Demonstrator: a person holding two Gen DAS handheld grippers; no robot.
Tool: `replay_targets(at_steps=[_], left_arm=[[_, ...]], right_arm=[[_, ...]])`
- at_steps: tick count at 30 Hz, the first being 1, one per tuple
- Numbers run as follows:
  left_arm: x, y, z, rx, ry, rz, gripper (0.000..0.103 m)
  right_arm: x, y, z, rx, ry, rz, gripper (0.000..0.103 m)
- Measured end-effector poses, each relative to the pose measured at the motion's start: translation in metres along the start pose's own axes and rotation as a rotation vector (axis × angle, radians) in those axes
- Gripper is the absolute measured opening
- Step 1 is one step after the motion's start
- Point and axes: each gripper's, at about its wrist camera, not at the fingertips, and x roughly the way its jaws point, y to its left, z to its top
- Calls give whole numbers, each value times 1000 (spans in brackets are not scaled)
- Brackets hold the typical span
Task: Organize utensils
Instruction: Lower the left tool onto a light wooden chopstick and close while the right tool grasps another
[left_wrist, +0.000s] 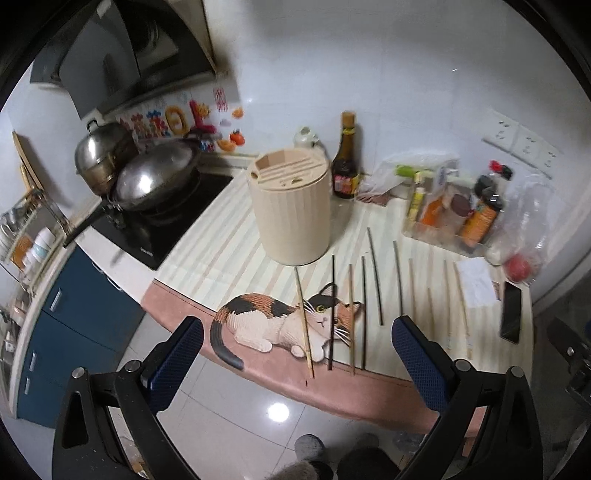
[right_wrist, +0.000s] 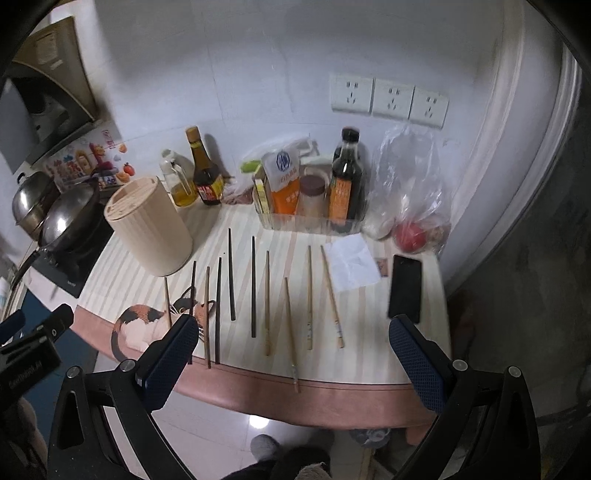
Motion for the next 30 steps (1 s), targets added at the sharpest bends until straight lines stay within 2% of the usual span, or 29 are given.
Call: replay_targets(at_steps=[2,4,6,7,9,11,12,14,16,17,23,30], left_arm=[[35,7,4,-21,62,-11,103],[63,10,6,-42,125,-22,103],[101,13,6,-61,196,-41,102],[113,13,6,-65,216,-37,102],[150,13,4,-79,273,-15,93],[178,13,1,-97,330,-4,75],[195,12,0,-105,360,-2,71],[224,11,-2,-112,406,10,52],[246,10,-3,-119,453,19,39],[260,10,-3,-131,479,19,36],[303,6,0,-139,530,51,36],[333,9,-6,-158,570,65,36]], right_arm=[[29,2,4,10,46,4,101],[68,5,9,14,125,30,94],[105,6,12,18,199,59,76],[121,7,13,12,225,90,73],[155,12,14,-4,273,109,62],[190,19,16,-22,326,126,55],[207,21,16,-30,354,136,49],[239,27,17,-42,415,155,42],[266,32,18,-54,457,162,39],[276,34,19,-55,473,165,39],[338,45,34,-64,560,157,40],[379,58,38,-124,632,66,39]])
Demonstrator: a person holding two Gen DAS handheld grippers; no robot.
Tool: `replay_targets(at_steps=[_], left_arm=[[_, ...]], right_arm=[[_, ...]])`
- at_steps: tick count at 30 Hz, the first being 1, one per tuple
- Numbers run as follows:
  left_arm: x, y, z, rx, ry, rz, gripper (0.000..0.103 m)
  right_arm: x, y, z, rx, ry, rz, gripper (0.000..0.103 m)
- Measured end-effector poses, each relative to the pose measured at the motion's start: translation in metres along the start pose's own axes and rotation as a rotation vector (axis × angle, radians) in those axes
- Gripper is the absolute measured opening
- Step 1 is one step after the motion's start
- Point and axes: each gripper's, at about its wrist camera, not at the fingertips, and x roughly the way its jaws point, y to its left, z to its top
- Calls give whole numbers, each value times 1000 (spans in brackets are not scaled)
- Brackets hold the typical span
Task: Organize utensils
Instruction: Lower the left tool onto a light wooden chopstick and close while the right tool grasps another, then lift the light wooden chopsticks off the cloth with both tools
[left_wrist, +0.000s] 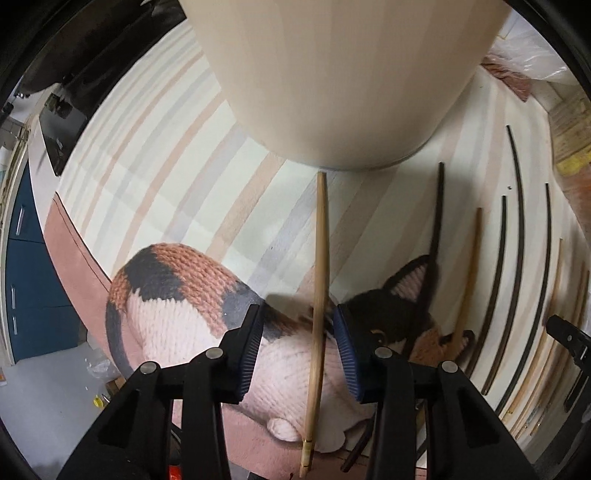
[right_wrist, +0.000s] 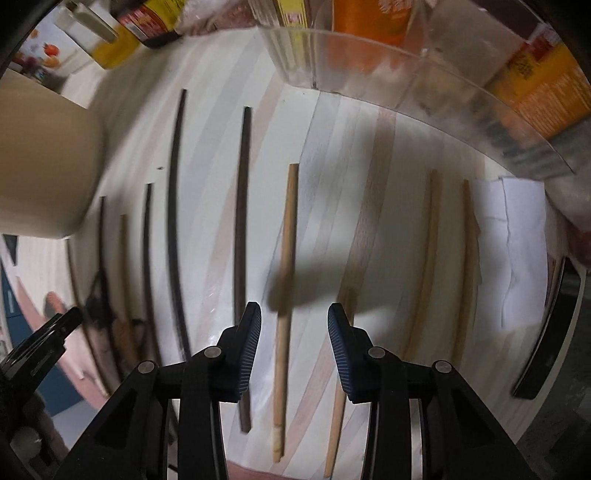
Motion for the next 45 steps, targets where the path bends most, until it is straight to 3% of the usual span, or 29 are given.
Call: replay_targets(at_steps=[3,7,8,9,10,19,25,32,34,45], left_arm=[[1,1,-1,9,-13,-4,36],[6,1,0,23,-30,-35,16],[7,-1,-1,28,-32,-32,10],[8,0,-2,31,-32,-30,7],[9,-4,-1,34,-31,-32,5],[4,10,-53,6,8,-94,4],[10,15,-64,9,45,-173,6],[15,8,-51,55,56,-156,8],[14,0,-42,63,55,-143,8],[13,-3,-43,87,49,-105,9]], right_arm=[[1,5,4,-11,1,-22,29],[-1,15,4,-32,4,-77,24],[-2,17,3,-42,-2,-86,20],[-3,18,2,-50,-8,-82,9],[-4,20,0,-54,-6,-82,8],[-5,35,-41,-97,88,3,7],[-12,40,-63,-129,103,-21,7],[-18,47,-77,-141,148,-35,7],[-13,39,-55,-140,166,-36,7],[-1,45,-50,-143,199,-53,7]])
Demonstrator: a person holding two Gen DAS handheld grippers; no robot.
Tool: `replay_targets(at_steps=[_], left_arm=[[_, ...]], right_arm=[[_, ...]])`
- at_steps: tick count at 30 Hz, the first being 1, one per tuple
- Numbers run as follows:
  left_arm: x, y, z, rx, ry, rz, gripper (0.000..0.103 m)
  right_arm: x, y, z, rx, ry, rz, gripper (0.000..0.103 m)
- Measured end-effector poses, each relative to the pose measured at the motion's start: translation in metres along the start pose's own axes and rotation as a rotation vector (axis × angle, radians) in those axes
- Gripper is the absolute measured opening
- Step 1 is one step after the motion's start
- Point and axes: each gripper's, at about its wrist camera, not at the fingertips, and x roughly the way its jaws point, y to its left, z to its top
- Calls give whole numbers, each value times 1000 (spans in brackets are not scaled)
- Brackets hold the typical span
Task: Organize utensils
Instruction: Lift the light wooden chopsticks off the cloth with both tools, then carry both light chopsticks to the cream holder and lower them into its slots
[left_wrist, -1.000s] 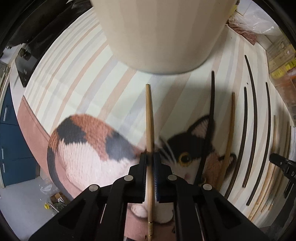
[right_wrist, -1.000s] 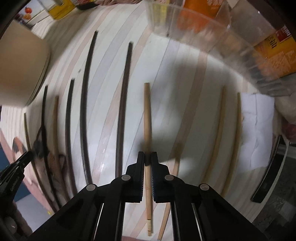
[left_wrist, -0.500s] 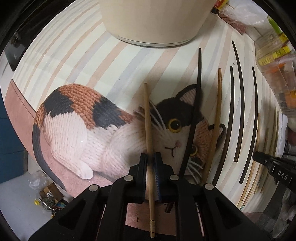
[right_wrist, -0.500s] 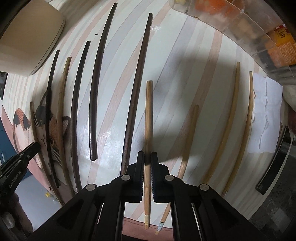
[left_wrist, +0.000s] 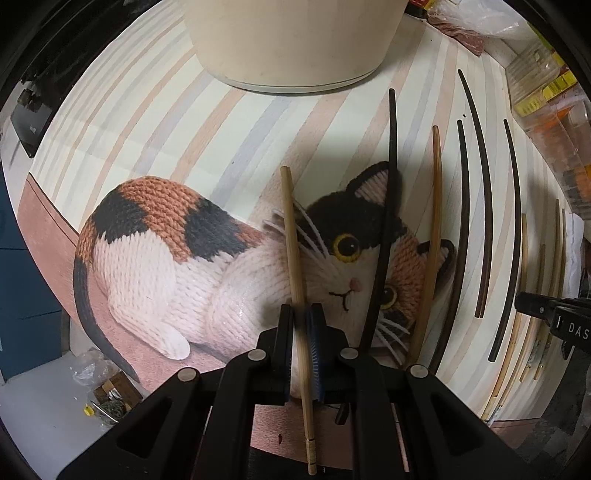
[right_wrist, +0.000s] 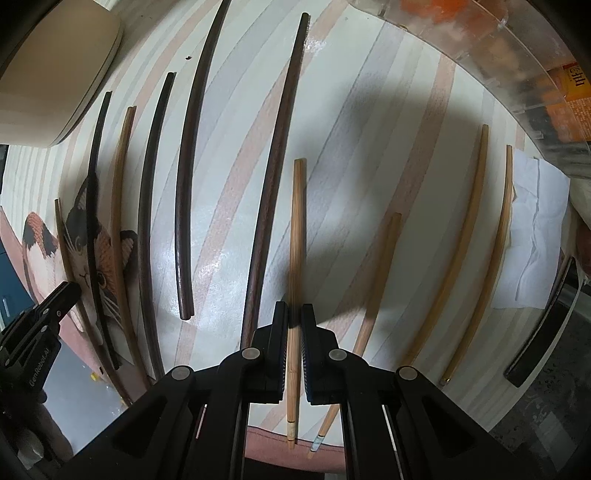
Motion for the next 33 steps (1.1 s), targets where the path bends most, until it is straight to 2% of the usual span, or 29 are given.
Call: replay_targets(at_steps=[4,7,15,25,33], left_arm=[[0,-6,-2,8,-22,16,5],[-5,-10,-3,-3,-44,34,4],[-60,-7,-13,-21,-183,27,4],[-112,2,-31,-71,-322,14,4],[-170,8,-34,-99,-458,-1,4]], right_arm=[[-1,7,-7,-1,-11,-22,7],[-2,10,-15,1,-53,-19,7],[-18,8,-44,46,-191,27,7],[-80,24,-81,16,-409,102,6],[-156,30,-79,-9,-577,209,6]])
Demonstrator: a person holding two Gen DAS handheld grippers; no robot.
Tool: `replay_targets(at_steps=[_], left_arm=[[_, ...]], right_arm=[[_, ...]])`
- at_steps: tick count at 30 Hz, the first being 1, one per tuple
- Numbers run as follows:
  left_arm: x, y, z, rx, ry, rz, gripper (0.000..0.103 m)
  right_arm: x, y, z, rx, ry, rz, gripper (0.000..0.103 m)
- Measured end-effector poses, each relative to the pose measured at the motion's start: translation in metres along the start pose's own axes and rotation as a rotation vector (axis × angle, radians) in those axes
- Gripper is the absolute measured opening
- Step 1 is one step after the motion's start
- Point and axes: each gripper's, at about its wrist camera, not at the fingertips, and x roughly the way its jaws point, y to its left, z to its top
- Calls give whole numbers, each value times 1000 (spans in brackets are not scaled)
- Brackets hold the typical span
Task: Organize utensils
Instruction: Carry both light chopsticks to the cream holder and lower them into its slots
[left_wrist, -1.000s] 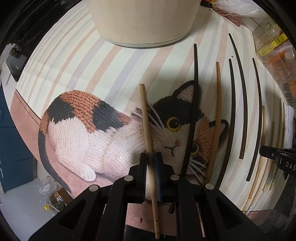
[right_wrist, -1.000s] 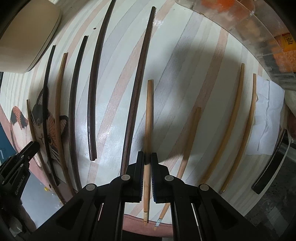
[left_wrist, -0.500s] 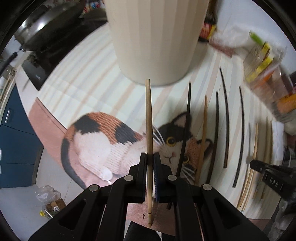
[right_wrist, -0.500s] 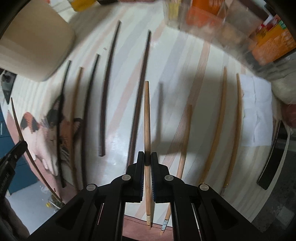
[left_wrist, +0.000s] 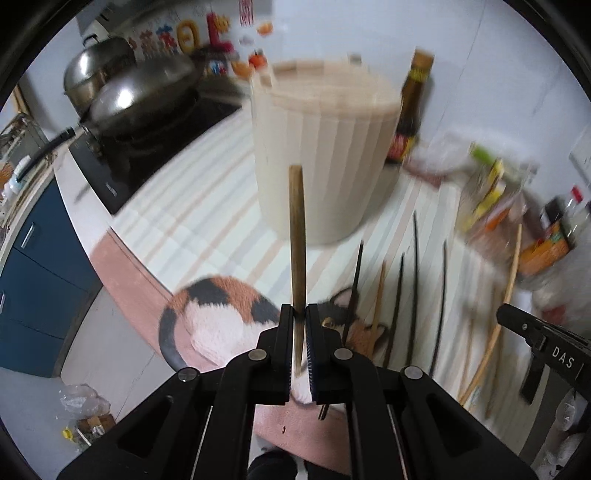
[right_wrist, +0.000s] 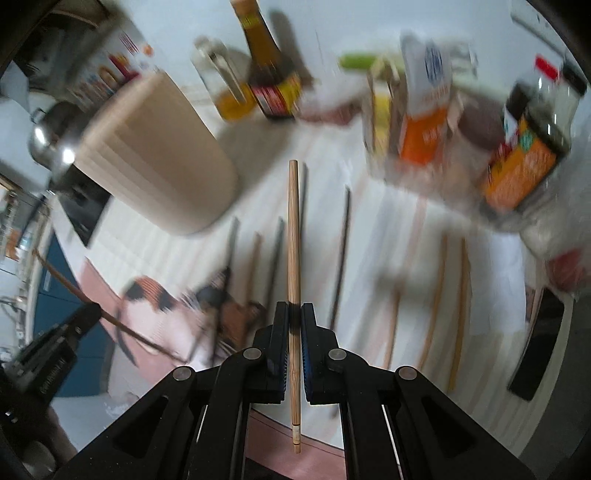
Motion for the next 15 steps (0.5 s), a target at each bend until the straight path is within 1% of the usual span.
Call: replay_targets(at_steps=[3,6,8,12,15], left_arm=[[-28,2,21,-30,-69,-21,4],[-52,5,42,-51,-140,-24,4],[-71,8,58,-72,-185,-30,4],[-105,13,93,-107,-270,-40,4],[-123,17,121,-120,-328,-25,4]], right_arm=[[-28,15,26,-19,-75,57,6],[-54,28,51,-38,-139,107,6],[-70,39,73,-52,-179,146,6],[-90,61,116,-91,-240,198,6],[-99,78,152,-114,-284,216,6]])
